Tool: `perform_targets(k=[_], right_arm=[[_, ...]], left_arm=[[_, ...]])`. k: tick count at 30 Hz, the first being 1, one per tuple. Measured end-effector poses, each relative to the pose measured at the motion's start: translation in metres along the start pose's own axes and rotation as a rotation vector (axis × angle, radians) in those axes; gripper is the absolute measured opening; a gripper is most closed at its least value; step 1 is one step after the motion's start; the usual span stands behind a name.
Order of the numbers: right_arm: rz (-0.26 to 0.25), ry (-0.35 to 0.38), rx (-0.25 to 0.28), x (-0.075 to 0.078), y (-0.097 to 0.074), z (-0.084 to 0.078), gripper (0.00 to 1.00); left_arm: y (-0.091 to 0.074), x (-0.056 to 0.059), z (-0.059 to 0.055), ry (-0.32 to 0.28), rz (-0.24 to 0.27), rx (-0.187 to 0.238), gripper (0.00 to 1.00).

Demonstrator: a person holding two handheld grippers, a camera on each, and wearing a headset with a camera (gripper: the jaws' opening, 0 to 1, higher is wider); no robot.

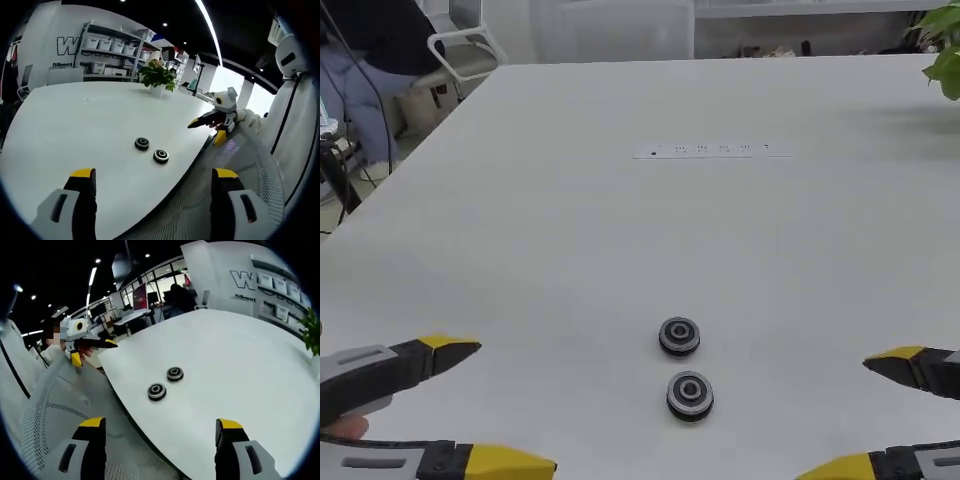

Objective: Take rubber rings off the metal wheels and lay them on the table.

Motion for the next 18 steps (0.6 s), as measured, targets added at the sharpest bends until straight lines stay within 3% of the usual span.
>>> perform_targets(k=[3, 7, 10, 18], right_arm=[[0.003, 0.000, -0.004, 0.000, 0.000, 0.000, 0.89], [-0.005, -0.007, -0.005, 0.001, -0.001, 0.001, 0.88], [-0.011, -0.013, 0.002, 0.003, -0.003, 0.003, 0.85], [-0.018, -0.033, 0.025, 0.008, -0.011, 0.017, 0.78]], left_arm=[[0.000, 0.001, -0.002, 0.007, -0.008, -0.020, 0.95], [-0.002, 0.004, 0.000, 0.073, -0.016, -0.039, 0.95], [-0.002, 0.005, 0.004, 0.086, -0.023, -0.043, 0.95], [-0.004, 0.009, 0.024, 0.135, -0.049, -0.018, 0.94]])
Point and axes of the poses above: the centre of the closed fingertips' face, and the gripper's own axes: y roughly forward along the fingers, x roughly to its right, z roughly out of its top, the point moved 2 cm from there along -y, roughly backward along the fingers, and after that the axes turned 8 degrees about z, right-handed, at the moved point
